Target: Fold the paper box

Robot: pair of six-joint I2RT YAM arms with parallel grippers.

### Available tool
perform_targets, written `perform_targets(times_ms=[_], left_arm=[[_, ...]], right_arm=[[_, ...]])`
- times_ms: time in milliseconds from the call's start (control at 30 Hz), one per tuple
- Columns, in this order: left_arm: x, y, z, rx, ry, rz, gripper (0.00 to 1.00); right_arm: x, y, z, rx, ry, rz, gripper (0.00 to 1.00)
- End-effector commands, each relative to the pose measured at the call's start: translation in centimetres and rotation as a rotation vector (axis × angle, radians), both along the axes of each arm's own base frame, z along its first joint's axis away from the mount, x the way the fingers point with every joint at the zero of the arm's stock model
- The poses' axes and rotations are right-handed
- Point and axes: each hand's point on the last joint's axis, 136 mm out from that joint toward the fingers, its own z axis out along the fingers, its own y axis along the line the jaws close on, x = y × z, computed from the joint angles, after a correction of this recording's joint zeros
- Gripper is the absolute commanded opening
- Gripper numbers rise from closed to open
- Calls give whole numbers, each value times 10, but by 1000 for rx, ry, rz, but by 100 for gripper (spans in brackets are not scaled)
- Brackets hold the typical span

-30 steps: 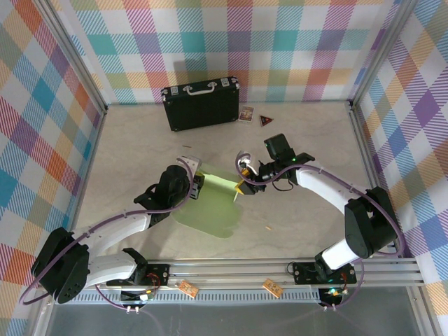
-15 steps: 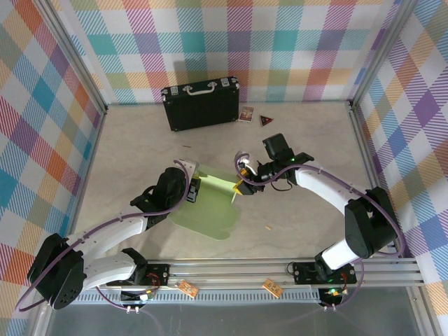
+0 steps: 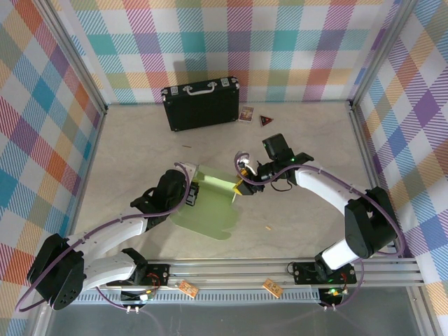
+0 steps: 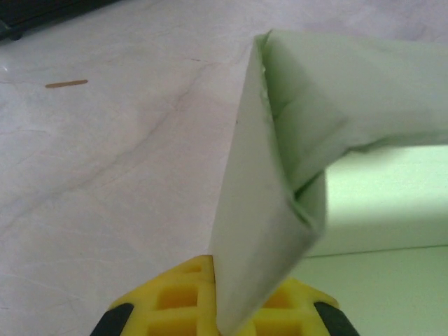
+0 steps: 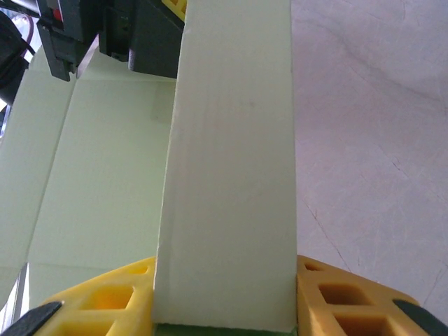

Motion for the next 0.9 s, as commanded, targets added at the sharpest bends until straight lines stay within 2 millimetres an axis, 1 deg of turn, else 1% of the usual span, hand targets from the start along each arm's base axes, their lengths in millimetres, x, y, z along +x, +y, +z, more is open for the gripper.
perform_targets(times_ms=[0,67,100,167,200,233,267,433,467,500,533,867], left_arm=[[-2,7,-10,1,25,35,0],[-3,8,-9,-3,23,40,0],[-3,8,-9,-5,24,37,3],[-4,9,-9,-10,26,41,21],[-5,8,-8,-13,28,38,26],[-5,7,-8,-15,30,33,27],[-6,7,-9,-16,34,31,26],[-6,10,-13,-5,46,46,17],[-7,9,-13,-9,50,42,12],[-7,8,-14,-11,49,36,3],[-7,8,-14,-13,48,38,0],[-7,11,-6,-23,22,51,0]], right_arm=[[-2,3,15,41,1,19,35],[-3,3,15,42,1,18,35],[-3,3,14,39,2,18,35],[-3,3,13,38,6,17,35],[-3,3,13,39,4,18,35],[-3,3,13,38,5,16,35],[-2,3,13,40,4,17,35],[-2,3,14,37,1,17,35],[-2,3,14,37,-1,17,35],[-2,3,15,38,-2,18,35],[-2,3,15,37,-1,17,35],[-2,3,13,38,3,14,35]])
